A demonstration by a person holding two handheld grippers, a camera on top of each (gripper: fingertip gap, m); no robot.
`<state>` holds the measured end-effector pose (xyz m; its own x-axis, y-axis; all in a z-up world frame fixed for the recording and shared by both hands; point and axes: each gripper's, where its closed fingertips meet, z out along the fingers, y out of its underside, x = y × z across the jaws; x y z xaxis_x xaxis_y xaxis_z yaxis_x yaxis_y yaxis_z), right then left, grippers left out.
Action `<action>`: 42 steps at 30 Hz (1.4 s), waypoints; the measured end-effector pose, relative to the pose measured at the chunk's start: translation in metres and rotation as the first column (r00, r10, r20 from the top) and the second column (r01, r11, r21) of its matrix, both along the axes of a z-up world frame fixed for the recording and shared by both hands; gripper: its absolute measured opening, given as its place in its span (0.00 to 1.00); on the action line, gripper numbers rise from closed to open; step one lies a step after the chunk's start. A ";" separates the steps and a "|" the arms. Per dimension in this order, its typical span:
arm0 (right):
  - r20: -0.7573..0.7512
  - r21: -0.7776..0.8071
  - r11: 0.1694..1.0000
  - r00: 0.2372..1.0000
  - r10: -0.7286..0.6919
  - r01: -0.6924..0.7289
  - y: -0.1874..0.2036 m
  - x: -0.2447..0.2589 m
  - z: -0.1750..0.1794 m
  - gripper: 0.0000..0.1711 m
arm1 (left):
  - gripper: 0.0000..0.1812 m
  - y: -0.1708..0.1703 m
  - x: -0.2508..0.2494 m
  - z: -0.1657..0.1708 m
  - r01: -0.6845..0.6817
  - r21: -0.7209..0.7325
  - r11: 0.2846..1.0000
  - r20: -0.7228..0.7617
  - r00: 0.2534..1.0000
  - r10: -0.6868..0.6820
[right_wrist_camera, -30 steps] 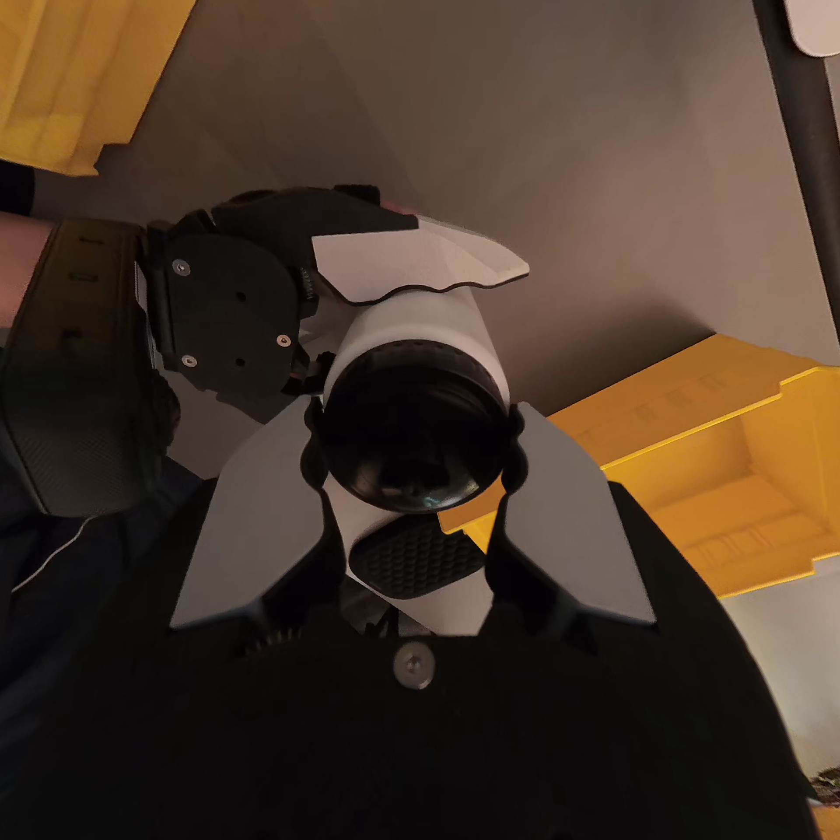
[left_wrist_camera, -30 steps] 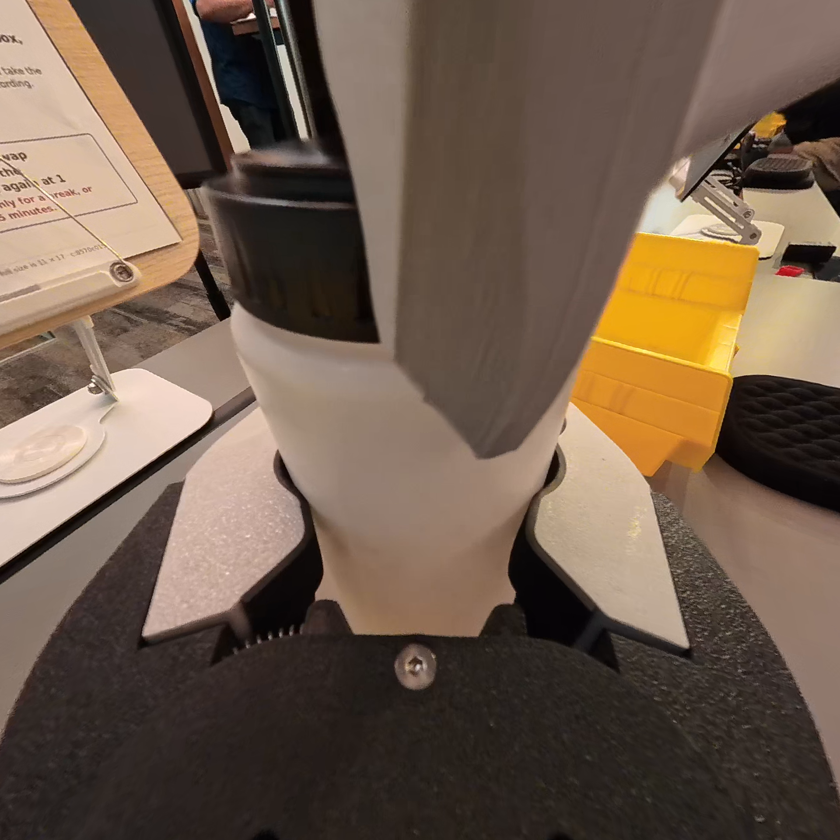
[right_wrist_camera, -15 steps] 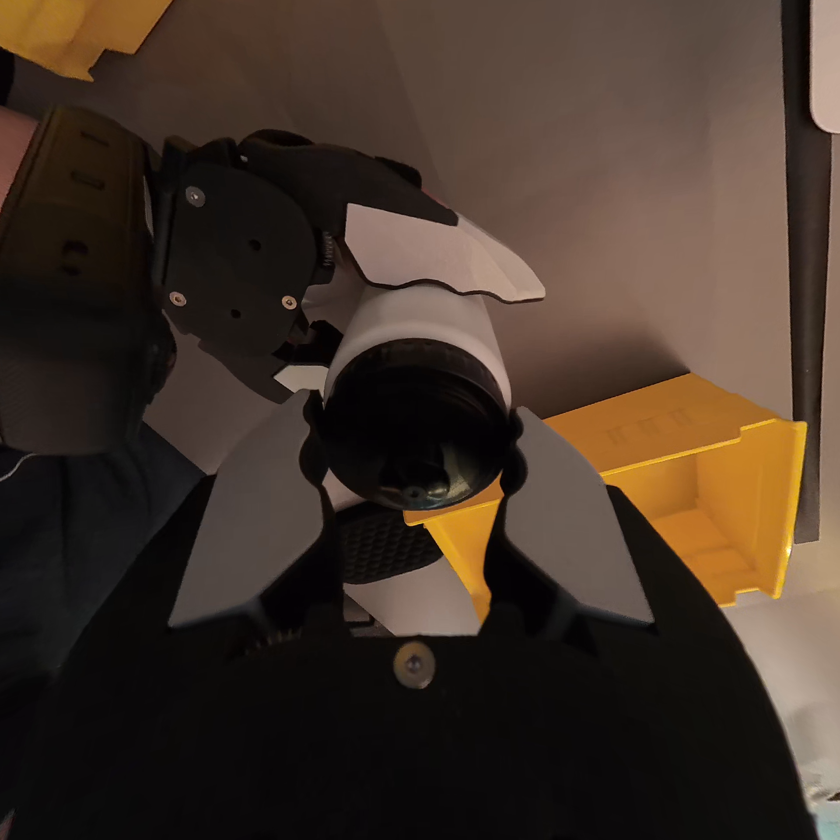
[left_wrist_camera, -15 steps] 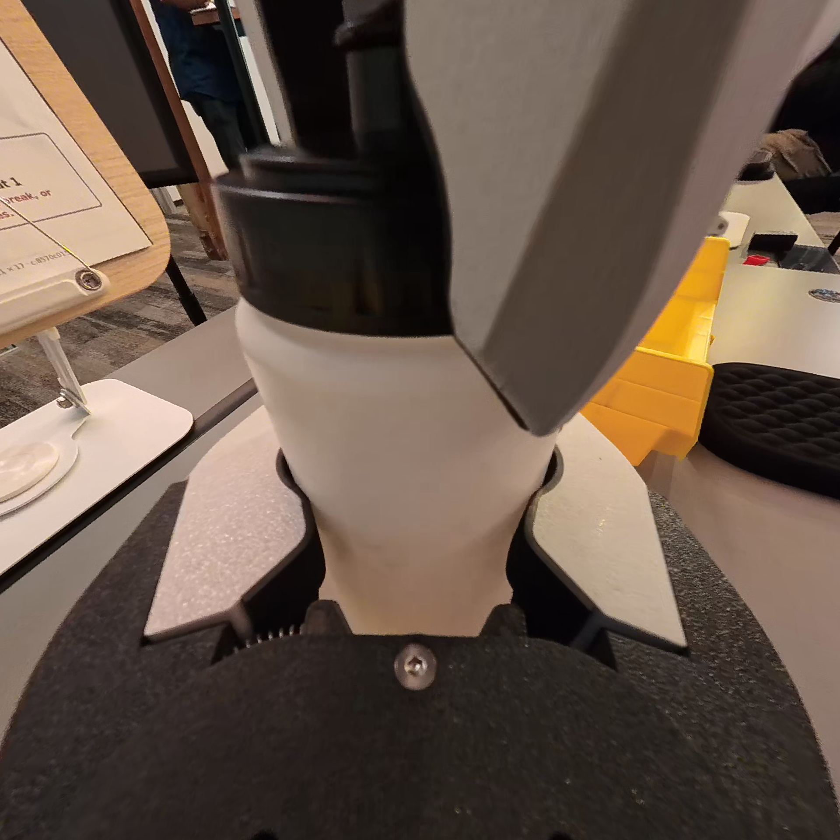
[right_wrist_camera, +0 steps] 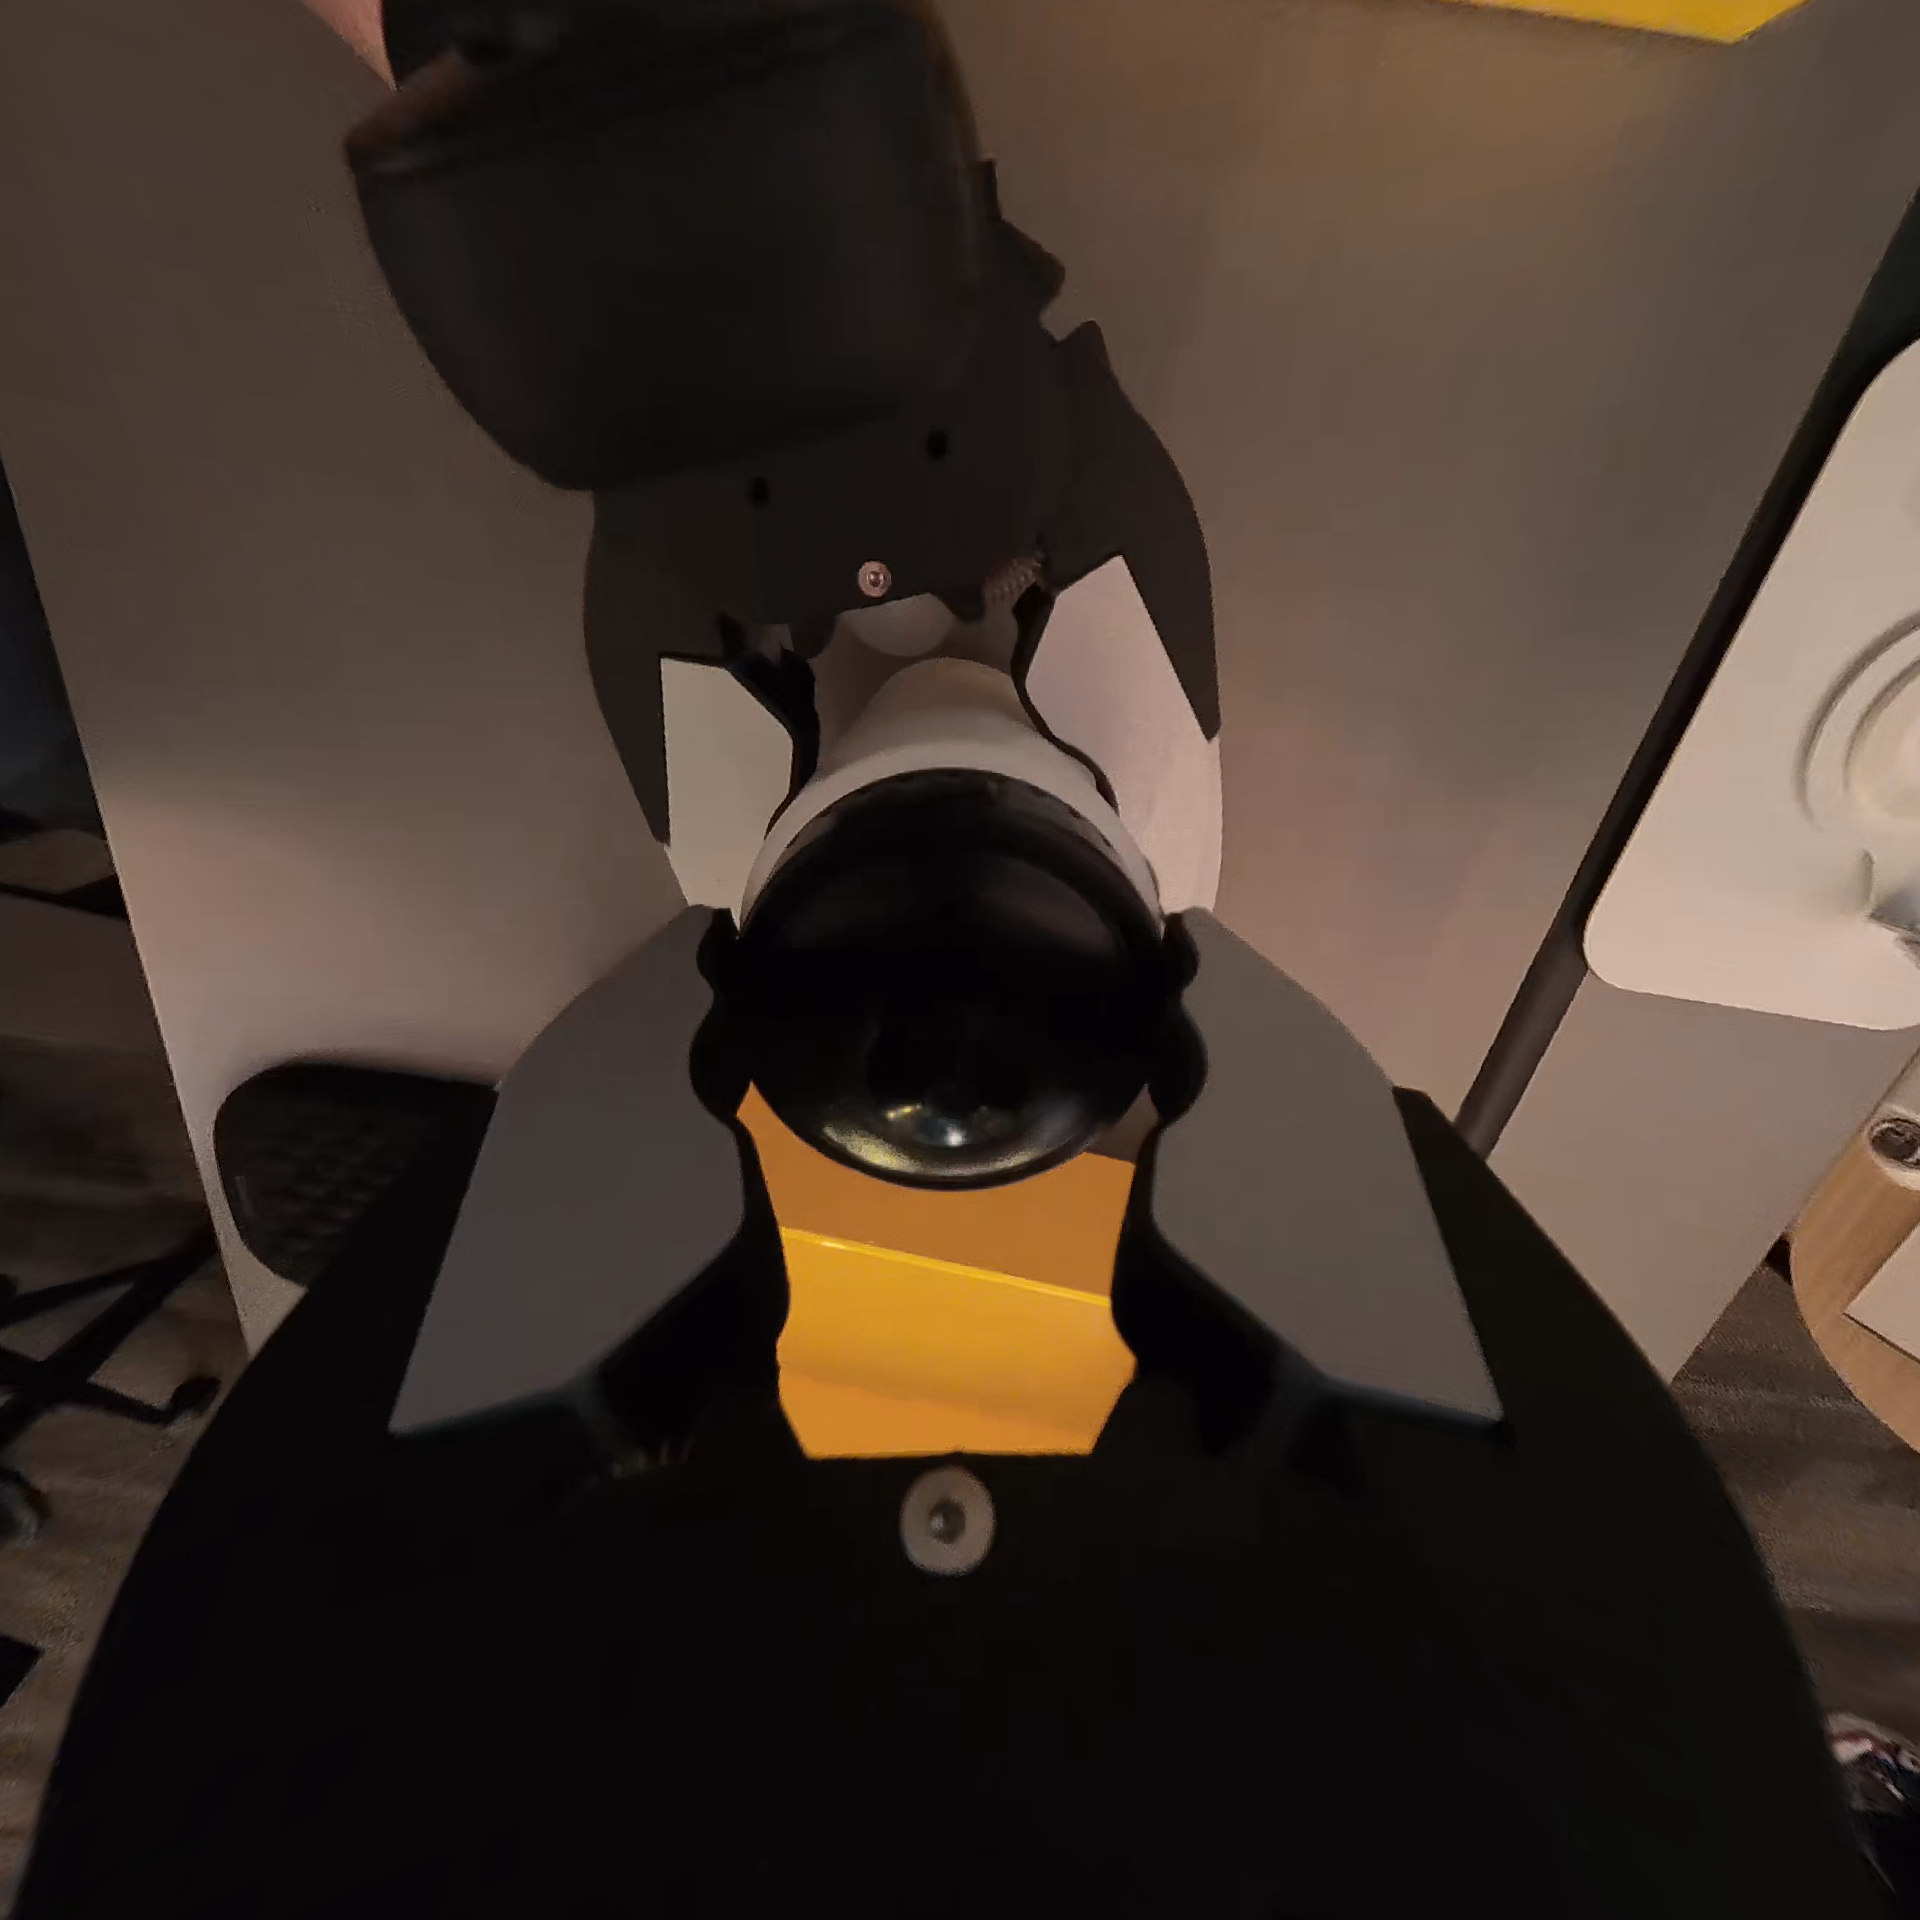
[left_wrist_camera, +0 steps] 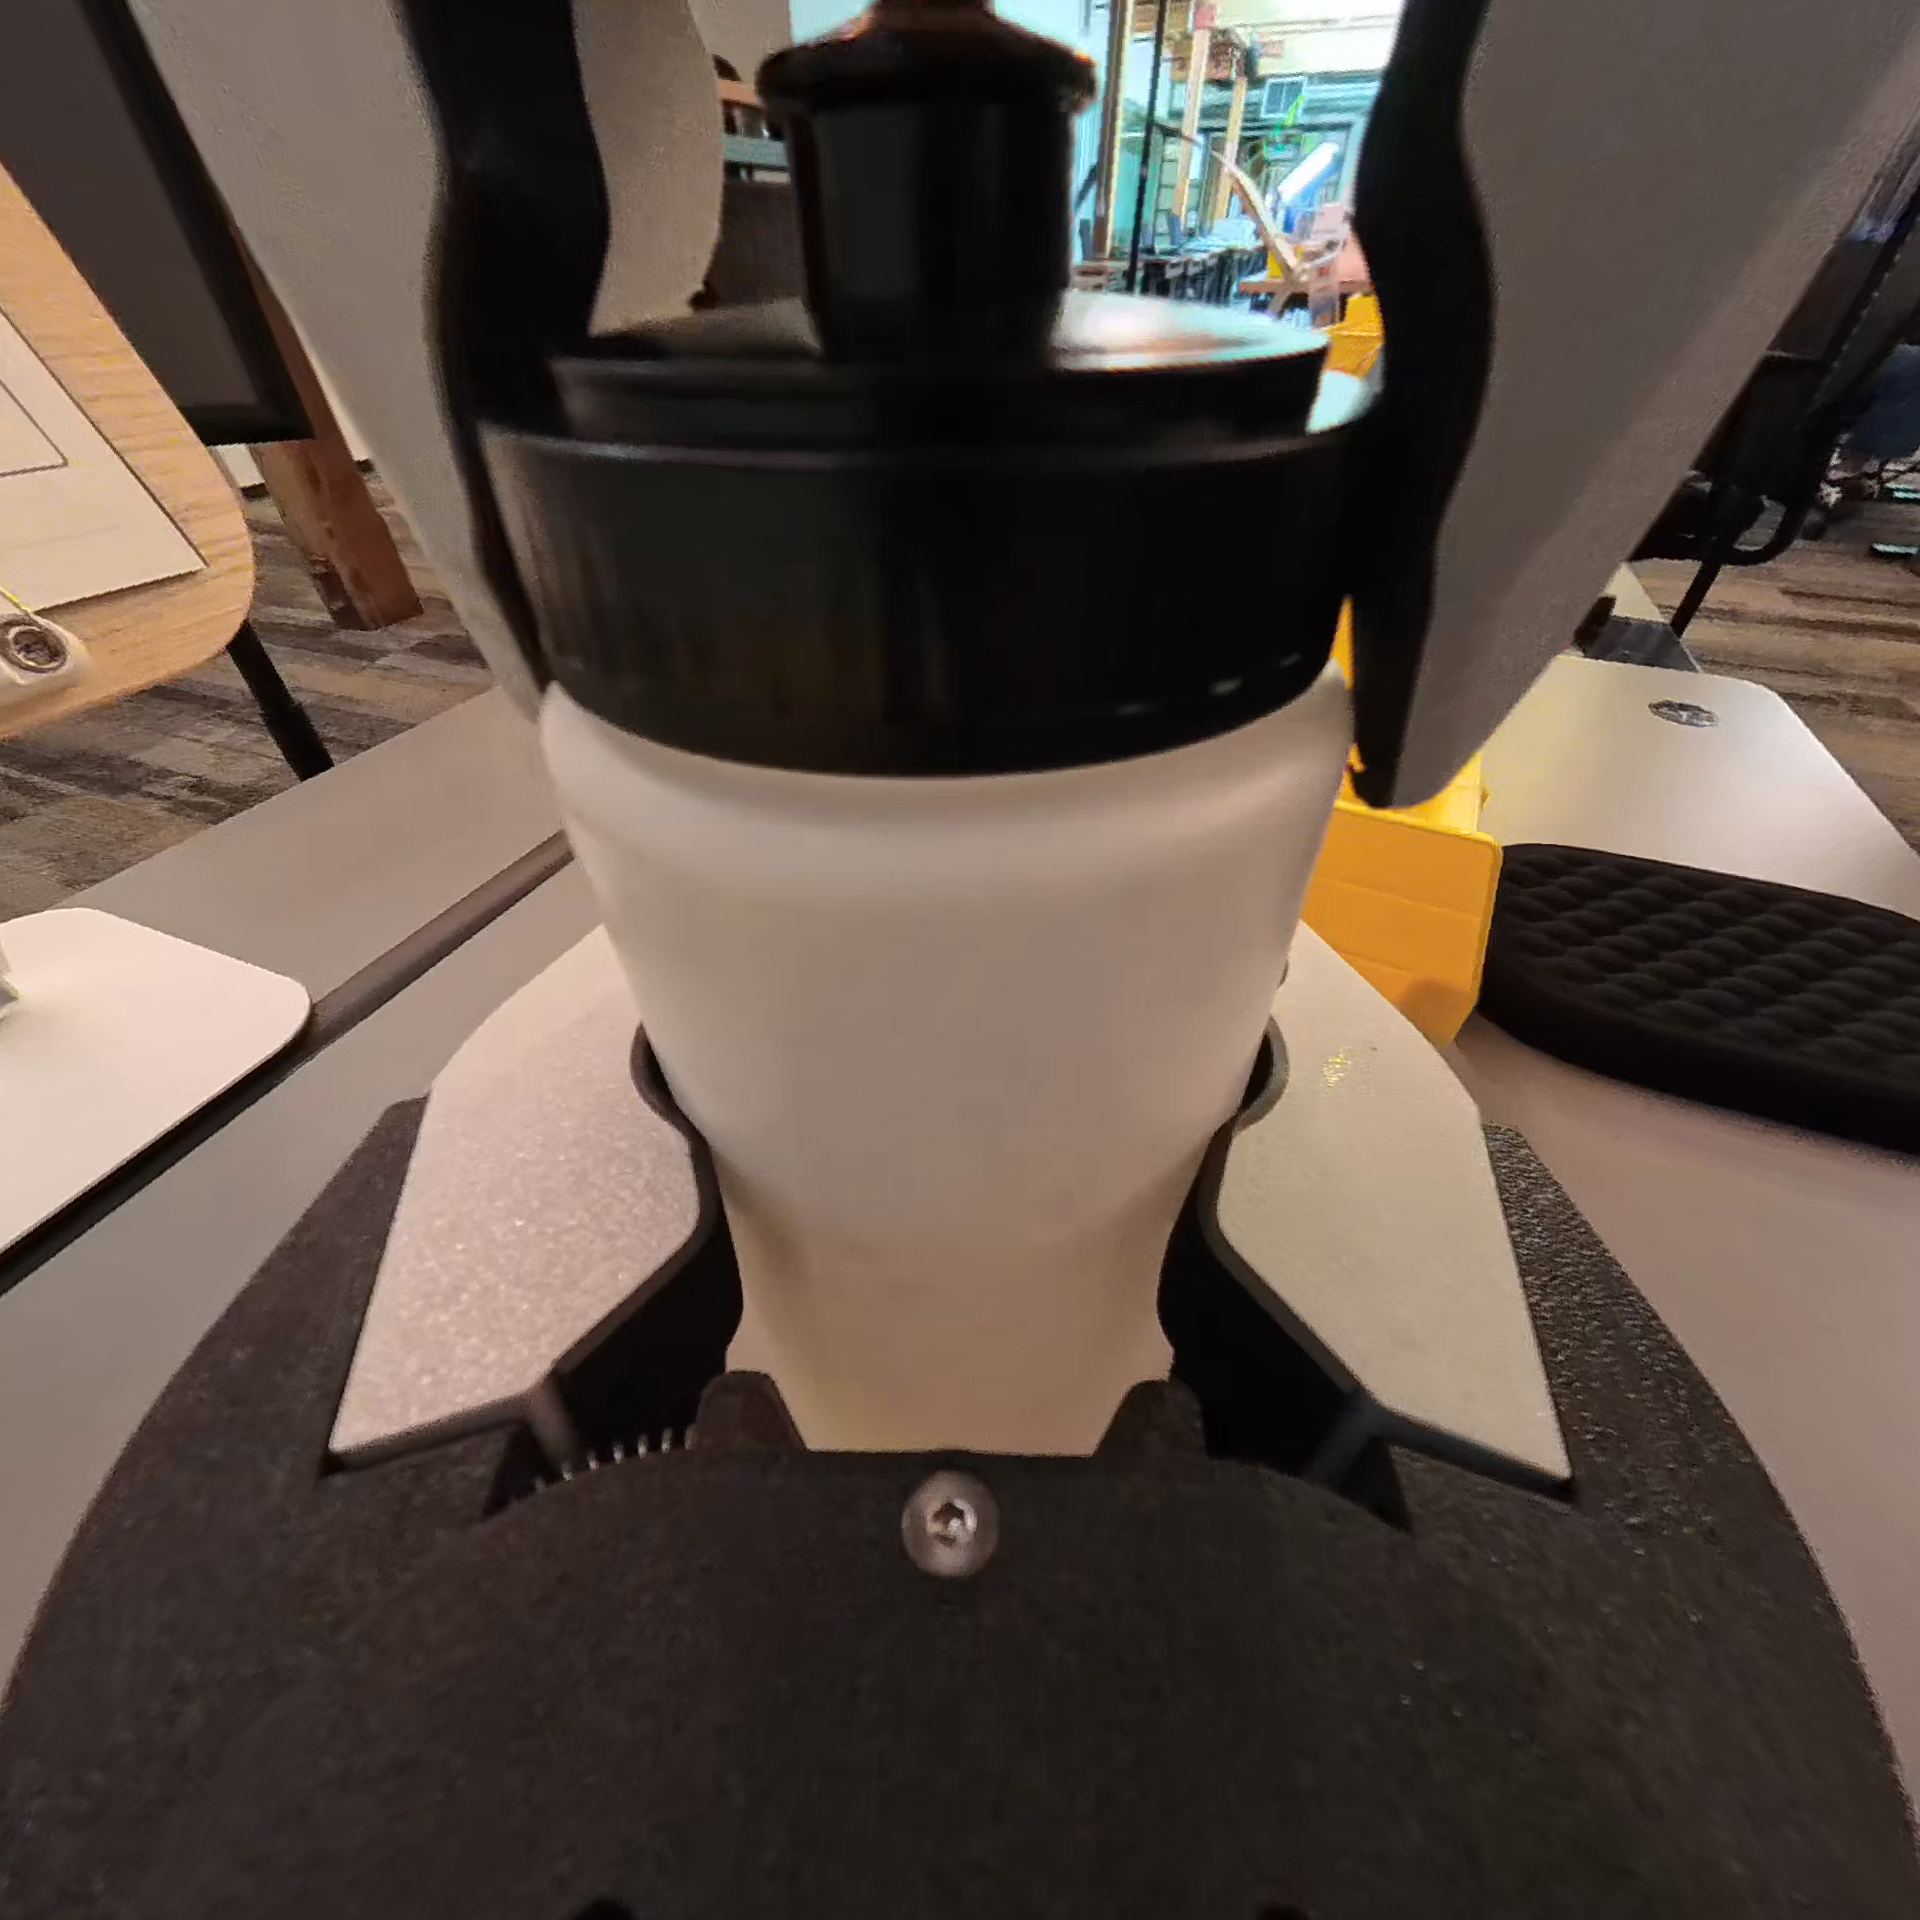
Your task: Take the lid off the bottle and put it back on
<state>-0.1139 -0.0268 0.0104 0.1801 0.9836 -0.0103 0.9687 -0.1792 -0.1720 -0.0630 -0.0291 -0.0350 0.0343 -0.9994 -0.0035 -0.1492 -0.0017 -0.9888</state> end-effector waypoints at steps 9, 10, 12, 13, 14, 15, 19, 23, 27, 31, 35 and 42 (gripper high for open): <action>0.040 0.102 0.842 0.844 -0.535 0.529 0.011 0.006 0.017 0.51 | 0.57 0.017 -0.004 -0.001 -0.185 -0.007 0.983 -0.034 0.982 0.184; 0.053 0.068 0.791 0.790 -0.611 0.608 0.010 0.007 0.015 0.51 | 0.58 0.018 -0.005 -0.001 -0.197 -0.005 0.980 -0.039 0.980 0.197; 0.042 0.005 0.725 0.725 -0.688 0.688 0.009 0.003 0.010 0.46 | 0.58 0.018 -0.005 -0.001 -0.219 0.004 0.976 -0.050 0.974 0.219; 0.060 -0.005 0.712 0.711 -0.701 0.702 0.008 0.004 0.007 0.45 | 0.58 0.017 -0.005 -0.001 -0.217 0.012 0.976 -0.053 0.975 0.217; 0.080 -0.014 0.715 0.714 -0.696 0.699 0.006 0.005 0.004 0.46 | 0.57 0.016 -0.005 -0.001 -0.208 0.020 0.978 -0.054 0.976 0.209; 0.096 -0.017 0.733 0.731 -0.676 0.680 0.004 0.005 0.004 0.45 | 0.57 0.015 -0.005 -0.001 -0.198 0.028 0.980 -0.052 0.979 0.199; 0.130 -0.003 0.895 0.888 -0.441 0.445 0.001 0.006 0.004 0.46 | 0.57 0.010 -0.003 -0.001 -0.142 0.031 0.989 -0.042 0.989 0.143; 0.072 0.027 0.999 0.997 -0.033 0.031 -0.002 0.005 0.003 0.46 | 0.57 0.002 -0.001 -0.001 -0.075 0.005 0.997 -0.023 0.997 0.076; 0.015 0.038 0.988 0.989 -0.147 0.146 0.003 0.007 0.005 0.47 | 0.58 0.008 -0.002 -0.002 -0.122 0.003 0.993 -0.035 0.992 0.122; -0.064 -0.002 0.860 0.859 -0.509 0.510 0.009 -0.005 0.020 0.53 | 0.58 0.015 -0.004 -0.002 -0.178 0.001 0.984 -0.045 0.983 0.178; 0.030 0.022 0.696 0.696 -0.718 0.718 0.015 0.005 0.015 0.52 | 0.58 0.019 -0.007 -0.002 -0.222 0.031 0.975 -0.061 0.973 0.223; 0.146 -0.031 0.826 0.820 -0.553 0.562 0.006 0.003 0.008 0.45 | 0.58 0.017 -0.007 -0.002 -0.191 0.043 0.981 -0.064 0.979 0.194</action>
